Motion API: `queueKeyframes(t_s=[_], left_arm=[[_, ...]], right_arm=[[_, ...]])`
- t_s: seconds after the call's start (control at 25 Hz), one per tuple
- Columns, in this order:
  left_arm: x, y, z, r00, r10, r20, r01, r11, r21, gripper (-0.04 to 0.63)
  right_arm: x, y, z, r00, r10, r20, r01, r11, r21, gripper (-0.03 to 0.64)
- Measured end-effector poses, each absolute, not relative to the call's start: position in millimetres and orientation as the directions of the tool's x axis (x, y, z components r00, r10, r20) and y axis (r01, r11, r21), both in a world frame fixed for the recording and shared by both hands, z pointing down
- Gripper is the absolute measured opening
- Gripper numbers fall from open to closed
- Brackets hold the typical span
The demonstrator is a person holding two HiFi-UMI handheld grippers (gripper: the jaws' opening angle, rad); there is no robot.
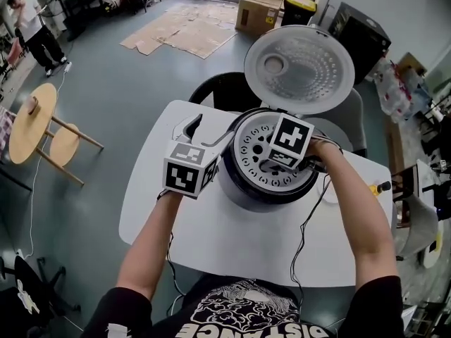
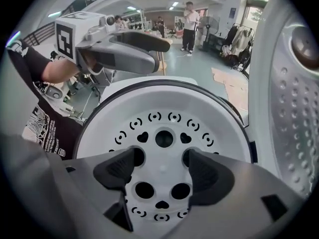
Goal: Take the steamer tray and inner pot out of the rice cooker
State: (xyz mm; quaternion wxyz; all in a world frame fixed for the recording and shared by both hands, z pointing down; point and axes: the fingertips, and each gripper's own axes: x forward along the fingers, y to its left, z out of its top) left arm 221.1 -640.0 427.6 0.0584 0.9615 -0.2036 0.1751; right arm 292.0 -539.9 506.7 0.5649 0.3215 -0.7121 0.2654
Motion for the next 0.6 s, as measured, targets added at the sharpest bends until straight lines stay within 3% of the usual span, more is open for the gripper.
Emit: queueKeyframes(t_s=[0.32,0.6], left_arm=[[203.6,-633.0,432.6,0.855,-0.373,0.36,-0.417,-0.908,0.049,0.348],[185.4,-613.5,420.0,0.845,-0.401,0.355,-0.447,-0.893,0.054,0.348]], right_arm=[[283.6,-539.0,519.4,-0.101,-0.106,0.989,-0.778,0.628,-0.012,0.31],[279.3,-529.2,490.6,-0.044,-0.157,0.987,-0.728,0.681,0.076,0.298]])
